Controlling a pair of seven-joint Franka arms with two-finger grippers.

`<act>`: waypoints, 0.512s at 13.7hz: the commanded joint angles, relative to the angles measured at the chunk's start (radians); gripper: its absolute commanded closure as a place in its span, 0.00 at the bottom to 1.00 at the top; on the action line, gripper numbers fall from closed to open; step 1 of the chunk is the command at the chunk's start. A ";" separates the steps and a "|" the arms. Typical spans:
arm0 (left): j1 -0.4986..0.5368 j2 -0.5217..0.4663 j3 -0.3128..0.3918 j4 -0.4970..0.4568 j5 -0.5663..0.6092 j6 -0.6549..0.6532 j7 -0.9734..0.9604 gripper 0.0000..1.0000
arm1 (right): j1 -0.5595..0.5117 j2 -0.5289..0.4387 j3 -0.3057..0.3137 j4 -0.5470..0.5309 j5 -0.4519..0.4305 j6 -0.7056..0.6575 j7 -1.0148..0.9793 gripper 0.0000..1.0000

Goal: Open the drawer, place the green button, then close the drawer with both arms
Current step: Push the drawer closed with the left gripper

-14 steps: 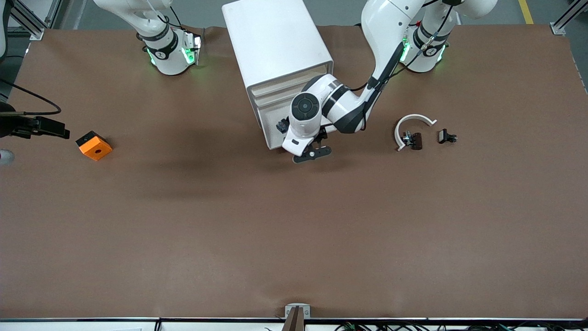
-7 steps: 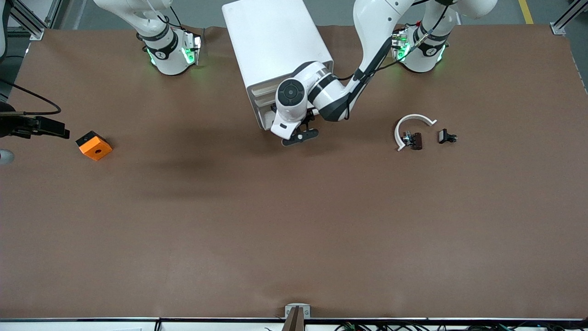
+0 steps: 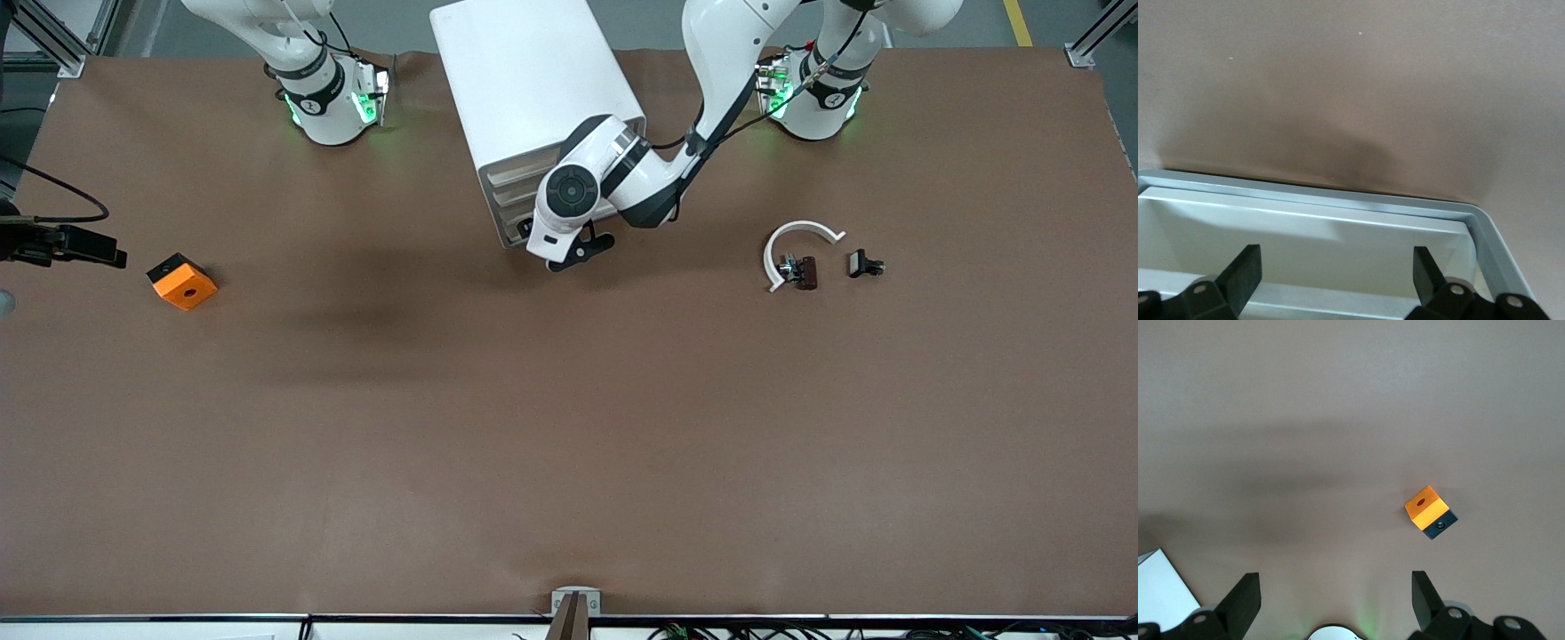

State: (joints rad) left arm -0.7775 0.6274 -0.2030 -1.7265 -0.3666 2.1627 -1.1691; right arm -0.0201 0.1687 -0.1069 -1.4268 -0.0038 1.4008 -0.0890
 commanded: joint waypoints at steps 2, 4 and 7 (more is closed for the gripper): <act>0.000 -0.012 -0.007 -0.015 -0.038 -0.026 0.002 0.00 | -0.054 -0.008 0.018 0.023 0.043 -0.009 0.000 0.00; 0.009 -0.014 0.000 -0.007 -0.026 -0.026 0.011 0.00 | -0.054 -0.023 0.019 0.025 0.042 0.003 -0.002 0.00; 0.079 -0.035 0.005 0.011 0.087 -0.024 0.023 0.00 | -0.061 -0.073 0.018 -0.001 0.050 0.020 -0.009 0.00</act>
State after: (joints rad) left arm -0.7530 0.6253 -0.1977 -1.7205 -0.3371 2.1602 -1.1626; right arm -0.0551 0.1455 -0.1059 -1.4034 0.0250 1.4066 -0.0892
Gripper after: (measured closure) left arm 0.000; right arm 0.000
